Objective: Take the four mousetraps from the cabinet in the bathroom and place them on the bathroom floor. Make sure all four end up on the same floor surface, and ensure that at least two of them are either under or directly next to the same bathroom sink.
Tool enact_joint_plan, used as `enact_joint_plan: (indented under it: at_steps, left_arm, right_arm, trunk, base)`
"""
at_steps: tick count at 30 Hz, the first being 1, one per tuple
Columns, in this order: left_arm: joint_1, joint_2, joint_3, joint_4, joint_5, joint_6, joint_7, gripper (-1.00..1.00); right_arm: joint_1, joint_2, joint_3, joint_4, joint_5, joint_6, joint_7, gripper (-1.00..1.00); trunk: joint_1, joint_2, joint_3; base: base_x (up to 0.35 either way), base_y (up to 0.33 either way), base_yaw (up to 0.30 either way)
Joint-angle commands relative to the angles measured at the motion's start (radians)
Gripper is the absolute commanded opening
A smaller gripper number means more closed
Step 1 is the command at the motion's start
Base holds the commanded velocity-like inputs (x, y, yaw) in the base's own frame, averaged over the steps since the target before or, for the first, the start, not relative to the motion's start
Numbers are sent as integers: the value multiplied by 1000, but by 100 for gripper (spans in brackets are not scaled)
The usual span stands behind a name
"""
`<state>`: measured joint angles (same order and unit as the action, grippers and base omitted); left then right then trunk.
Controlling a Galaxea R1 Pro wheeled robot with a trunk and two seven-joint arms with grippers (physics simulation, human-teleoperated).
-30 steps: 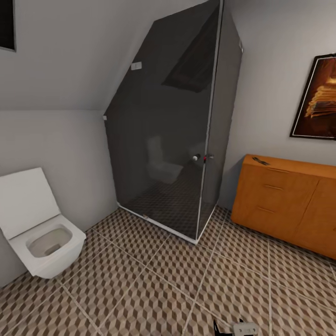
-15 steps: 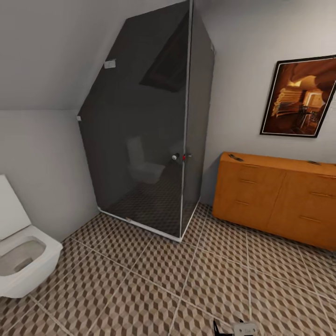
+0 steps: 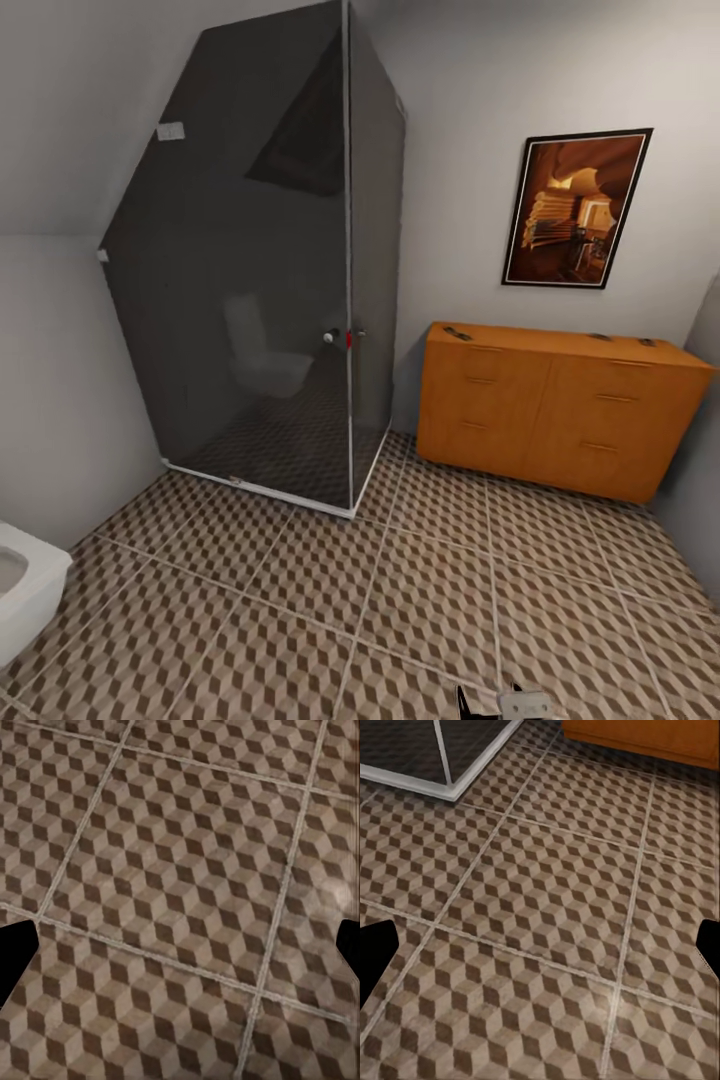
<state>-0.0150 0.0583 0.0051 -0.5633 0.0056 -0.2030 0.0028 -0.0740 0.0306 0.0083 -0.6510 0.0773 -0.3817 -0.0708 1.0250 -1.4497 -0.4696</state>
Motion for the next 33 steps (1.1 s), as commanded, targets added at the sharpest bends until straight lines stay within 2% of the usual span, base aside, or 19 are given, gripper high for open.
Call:
enact_joint_plan:
  at_steps: [1,26,33]
  left_arm:
    - [0,0,1,1,1,-3,0,100]
    - [0,0,3,29,-1,-3,0,100]
    - [0,-1,3,29,-1,-3,0,100]
  right_arm:
    - [-1,0,1,1,8,-2,-7,100]
    - [-1,0,1,1,8,-3,-7,100]
    - [-1,0,1,1,7,-3,-7,100]
  trunk:
    - [0,0,-1]
    - [0,0,-10]
    - [0,0,-10]
  base:
    - [104,-97,-269]
    - [201,-183,-249]
    - [240,-220,-72]
